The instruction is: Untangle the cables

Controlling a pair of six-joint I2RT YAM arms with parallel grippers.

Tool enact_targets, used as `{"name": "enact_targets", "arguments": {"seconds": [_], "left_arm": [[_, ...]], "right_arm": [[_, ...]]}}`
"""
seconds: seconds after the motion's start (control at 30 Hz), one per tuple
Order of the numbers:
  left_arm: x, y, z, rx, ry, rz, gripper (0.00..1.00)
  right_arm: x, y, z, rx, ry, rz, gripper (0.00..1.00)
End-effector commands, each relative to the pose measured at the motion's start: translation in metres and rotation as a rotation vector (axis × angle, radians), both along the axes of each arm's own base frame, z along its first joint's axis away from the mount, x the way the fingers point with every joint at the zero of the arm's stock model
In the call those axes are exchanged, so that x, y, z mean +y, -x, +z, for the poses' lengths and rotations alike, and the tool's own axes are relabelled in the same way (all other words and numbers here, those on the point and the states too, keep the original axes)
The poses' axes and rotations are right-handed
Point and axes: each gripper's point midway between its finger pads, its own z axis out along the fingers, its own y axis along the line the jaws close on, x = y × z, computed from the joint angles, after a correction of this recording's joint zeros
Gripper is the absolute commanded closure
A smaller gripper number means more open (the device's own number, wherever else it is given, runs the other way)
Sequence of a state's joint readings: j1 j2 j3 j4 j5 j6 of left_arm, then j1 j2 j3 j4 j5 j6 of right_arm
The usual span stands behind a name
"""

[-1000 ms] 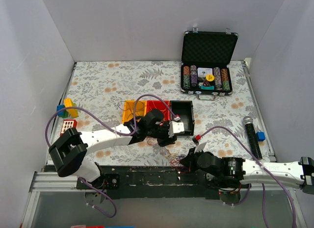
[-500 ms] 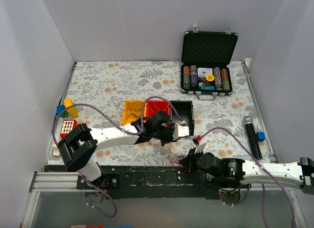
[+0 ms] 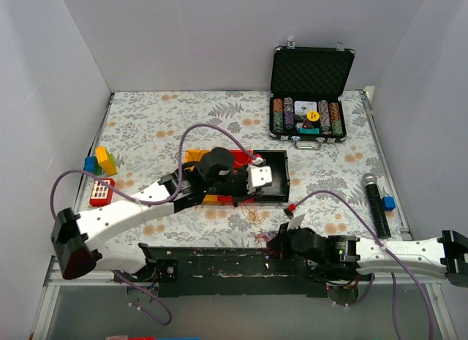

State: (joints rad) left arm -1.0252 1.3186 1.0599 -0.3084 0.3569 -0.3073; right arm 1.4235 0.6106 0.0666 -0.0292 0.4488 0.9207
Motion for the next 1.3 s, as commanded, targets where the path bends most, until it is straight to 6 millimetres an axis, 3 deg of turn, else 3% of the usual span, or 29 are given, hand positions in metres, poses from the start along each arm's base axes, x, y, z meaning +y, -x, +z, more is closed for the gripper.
{"name": "enact_targets", "arguments": {"seconds": [0.0, 0.2, 0.47, 0.57, 0.7, 0.77, 0.87, 1.03, 1.1, 1.27], "left_arm": [[0.019, 0.014, 0.076, -0.045, 0.126, 0.015, 1.0], [0.031, 0.016, 0.125, -0.075, 0.22, 0.063, 0.99], [0.048, -0.011, 0.205, -0.231, 0.389, 0.232, 0.96], [0.049, -0.006, 0.215, -0.235, 0.408, 0.211, 0.95], [0.049, 0.004, 0.212, -0.2, 0.407, 0.173, 0.93], [0.049, 0.008, 0.209, -0.185, 0.404, 0.157, 0.92], [0.049, 0.013, 0.205, -0.177, 0.401, 0.132, 0.92], [0.049, 0.019, 0.194, -0.171, 0.376, 0.098, 0.92], [0.051, 0.021, 0.19, -0.178, 0.366, 0.082, 0.92], [0.052, 0.024, 0.177, -0.171, 0.345, 0.066, 0.92]], "right_arm": [[-0.005, 0.004, -0.012, 0.025, 0.037, 0.004, 0.99], [-0.009, 0.004, -0.016, 0.03, 0.074, -0.004, 0.99], [-0.011, 0.004, -0.02, 0.049, 0.118, -0.02, 0.99], [-0.012, 0.004, -0.022, 0.053, 0.141, -0.023, 0.99], [-0.011, 0.001, -0.017, 0.051, 0.16, -0.04, 0.99], [-0.005, -0.005, 0.002, 0.016, 0.132, -0.055, 0.99], [0.01, -0.019, 0.056, -0.08, 0.032, -0.064, 0.98], [0.018, -0.032, 0.127, -0.228, -0.065, -0.04, 0.75], [0.02, -0.034, 0.145, -0.268, -0.067, -0.023, 0.65], [0.027, -0.037, 0.187, -0.345, -0.08, 0.016, 0.53]]}}
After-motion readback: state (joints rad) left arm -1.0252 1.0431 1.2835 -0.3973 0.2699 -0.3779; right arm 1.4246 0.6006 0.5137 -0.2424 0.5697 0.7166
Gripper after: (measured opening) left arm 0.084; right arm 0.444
